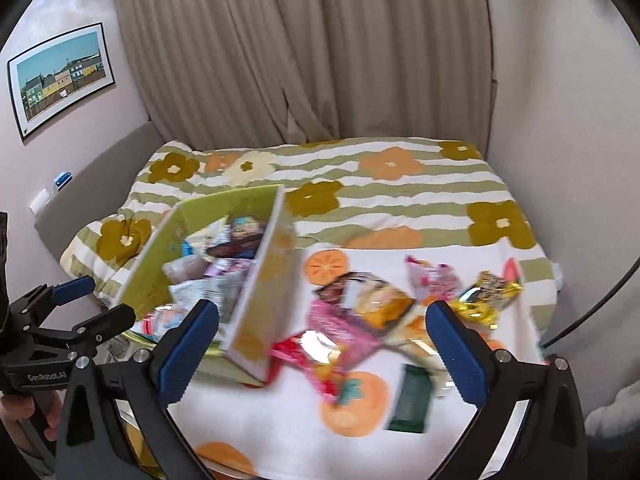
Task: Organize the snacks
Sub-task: 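Move both grippers back to the snacks on the sheet, then grasp the dark green bar with the left gripper while the right grasps the orange cake bag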
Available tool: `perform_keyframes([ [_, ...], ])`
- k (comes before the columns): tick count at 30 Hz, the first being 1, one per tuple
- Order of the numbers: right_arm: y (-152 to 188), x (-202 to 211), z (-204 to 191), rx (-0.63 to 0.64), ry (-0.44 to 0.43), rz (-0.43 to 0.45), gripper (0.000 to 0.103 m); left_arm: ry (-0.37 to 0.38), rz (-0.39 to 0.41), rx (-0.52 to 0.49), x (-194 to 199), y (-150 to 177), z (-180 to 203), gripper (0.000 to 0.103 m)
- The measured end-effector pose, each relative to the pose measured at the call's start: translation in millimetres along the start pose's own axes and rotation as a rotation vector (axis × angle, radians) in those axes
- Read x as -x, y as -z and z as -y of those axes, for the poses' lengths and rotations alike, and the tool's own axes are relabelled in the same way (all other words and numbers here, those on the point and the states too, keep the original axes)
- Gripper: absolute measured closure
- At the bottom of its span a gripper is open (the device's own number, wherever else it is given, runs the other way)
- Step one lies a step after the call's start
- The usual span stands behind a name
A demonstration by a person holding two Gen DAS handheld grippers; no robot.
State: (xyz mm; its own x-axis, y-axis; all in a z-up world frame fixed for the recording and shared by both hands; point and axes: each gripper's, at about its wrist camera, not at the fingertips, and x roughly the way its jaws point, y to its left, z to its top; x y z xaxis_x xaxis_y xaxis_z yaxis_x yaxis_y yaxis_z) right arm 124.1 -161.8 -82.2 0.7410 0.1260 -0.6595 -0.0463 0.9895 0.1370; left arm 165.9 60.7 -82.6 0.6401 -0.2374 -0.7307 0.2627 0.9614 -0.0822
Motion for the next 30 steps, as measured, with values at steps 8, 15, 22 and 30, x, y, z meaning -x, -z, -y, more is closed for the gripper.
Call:
perform_keyframes([
  [8, -2, 3, 78, 0.067, -0.053, -0.009, 0.000, 0.056, -0.087, 0.004, -42, 11, 93, 0.004],
  [15, 11, -36, 132, 0.176, -0.187, -0.073, 0.000, 0.098, -0.178, 0.012, -96, 42, 152, 0.004],
  [22, 29, -83, 168, 0.243, -0.240, -0.126, 0.000, 0.103, -0.230, 0.007, -152, 80, 196, 0.004],
  [30, 46, -120, 187, 0.250, -0.302, -0.152, 0.000, 0.065, -0.214, -0.042, -195, 101, 225, 0.005],
])
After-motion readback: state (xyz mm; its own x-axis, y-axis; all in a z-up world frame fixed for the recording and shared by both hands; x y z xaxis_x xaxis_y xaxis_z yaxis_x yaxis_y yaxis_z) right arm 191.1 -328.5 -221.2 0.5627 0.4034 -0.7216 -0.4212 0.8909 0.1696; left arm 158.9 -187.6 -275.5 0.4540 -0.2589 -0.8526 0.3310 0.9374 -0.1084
